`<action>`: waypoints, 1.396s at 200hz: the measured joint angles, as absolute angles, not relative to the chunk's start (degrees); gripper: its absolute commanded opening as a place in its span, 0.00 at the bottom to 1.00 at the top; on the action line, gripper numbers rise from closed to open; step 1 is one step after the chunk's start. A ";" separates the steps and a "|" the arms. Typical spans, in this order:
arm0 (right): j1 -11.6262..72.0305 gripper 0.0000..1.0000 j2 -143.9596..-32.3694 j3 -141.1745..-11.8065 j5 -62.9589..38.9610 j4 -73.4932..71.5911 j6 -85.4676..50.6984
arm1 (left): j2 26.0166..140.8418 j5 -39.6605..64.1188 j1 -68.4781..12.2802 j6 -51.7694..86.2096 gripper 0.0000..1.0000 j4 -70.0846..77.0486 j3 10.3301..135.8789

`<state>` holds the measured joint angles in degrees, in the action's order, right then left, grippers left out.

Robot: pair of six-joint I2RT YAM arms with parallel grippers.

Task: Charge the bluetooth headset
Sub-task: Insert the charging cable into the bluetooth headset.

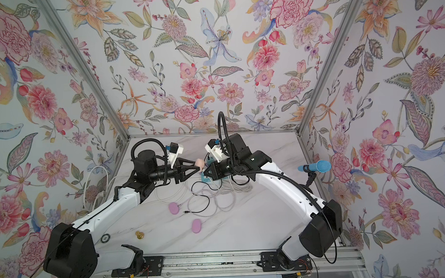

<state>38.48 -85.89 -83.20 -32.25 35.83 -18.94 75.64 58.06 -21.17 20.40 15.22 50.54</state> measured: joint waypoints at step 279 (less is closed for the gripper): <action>36.01 0.00 -91.22 -94.08 -40.95 53.43 -14.48 | 69.47 48.29 -28.14 12.51 0.00 -0.38 54.39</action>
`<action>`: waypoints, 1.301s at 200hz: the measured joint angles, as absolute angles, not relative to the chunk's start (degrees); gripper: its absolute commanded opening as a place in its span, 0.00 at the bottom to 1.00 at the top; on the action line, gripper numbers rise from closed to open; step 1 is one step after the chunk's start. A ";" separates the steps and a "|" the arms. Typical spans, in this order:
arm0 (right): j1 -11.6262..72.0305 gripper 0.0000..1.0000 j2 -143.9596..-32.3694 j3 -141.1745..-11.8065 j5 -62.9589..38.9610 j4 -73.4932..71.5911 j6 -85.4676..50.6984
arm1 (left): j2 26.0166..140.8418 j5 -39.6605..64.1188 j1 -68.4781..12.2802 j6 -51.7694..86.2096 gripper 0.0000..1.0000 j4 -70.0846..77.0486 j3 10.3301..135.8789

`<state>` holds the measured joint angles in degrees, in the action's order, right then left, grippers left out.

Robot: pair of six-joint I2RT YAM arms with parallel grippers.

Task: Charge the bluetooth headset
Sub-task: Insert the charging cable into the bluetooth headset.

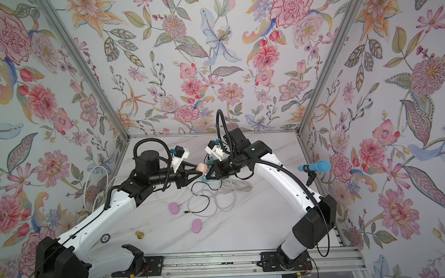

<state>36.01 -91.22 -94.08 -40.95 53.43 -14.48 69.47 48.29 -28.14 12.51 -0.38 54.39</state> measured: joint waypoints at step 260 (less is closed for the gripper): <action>33.98 0.11 -104.86 -110.87 -44.56 66.28 -9.56 | 69.43 40.45 -30.13 14.92 0.00 -0.01 54.24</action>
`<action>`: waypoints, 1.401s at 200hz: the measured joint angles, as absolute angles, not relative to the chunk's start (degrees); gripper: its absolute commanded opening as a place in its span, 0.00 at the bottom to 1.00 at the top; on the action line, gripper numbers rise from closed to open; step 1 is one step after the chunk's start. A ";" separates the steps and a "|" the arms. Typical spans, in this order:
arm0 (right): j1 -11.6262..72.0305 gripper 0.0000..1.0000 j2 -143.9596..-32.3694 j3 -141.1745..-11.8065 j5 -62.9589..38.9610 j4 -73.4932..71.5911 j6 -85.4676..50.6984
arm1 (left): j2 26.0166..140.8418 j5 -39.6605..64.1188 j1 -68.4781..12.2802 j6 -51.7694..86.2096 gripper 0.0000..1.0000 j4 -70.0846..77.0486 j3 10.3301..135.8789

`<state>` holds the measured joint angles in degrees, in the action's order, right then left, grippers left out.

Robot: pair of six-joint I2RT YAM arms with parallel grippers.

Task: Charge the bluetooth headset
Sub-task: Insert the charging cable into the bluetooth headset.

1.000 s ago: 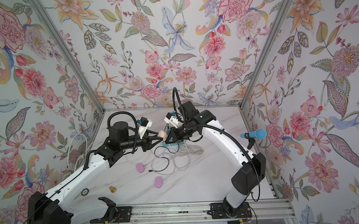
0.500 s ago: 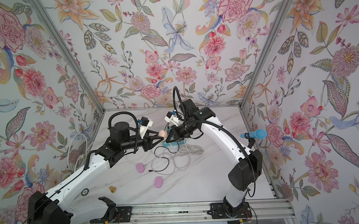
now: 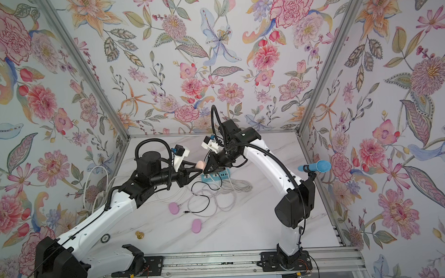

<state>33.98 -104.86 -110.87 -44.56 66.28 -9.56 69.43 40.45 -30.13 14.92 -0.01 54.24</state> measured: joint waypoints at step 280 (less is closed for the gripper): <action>41.50 0.46 -85.12 -83.13 -25.39 37.58 -9.89 | 47.90 19.99 -27.64 42.06 0.00 -15.53 24.49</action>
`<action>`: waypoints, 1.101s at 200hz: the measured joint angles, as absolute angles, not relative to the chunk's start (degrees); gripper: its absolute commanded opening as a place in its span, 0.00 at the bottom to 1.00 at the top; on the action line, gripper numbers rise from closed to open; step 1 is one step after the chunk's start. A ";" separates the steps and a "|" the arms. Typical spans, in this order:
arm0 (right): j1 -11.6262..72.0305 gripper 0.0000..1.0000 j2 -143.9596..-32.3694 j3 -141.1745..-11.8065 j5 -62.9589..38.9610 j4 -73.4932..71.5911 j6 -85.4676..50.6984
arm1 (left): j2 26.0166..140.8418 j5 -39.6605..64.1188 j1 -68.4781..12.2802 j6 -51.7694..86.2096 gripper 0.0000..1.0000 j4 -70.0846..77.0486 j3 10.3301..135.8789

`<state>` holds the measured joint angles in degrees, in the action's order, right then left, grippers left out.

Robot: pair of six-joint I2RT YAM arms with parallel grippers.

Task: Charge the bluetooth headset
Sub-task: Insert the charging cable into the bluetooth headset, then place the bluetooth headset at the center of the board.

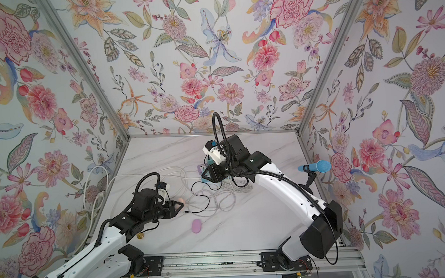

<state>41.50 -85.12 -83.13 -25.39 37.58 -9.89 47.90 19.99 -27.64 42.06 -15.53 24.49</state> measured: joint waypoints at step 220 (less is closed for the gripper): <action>46.50 0.36 -97.47 -82.02 -34.13 28.56 -14.57 | 50.33 23.86 -26.50 35.57 0.00 -9.26 34.48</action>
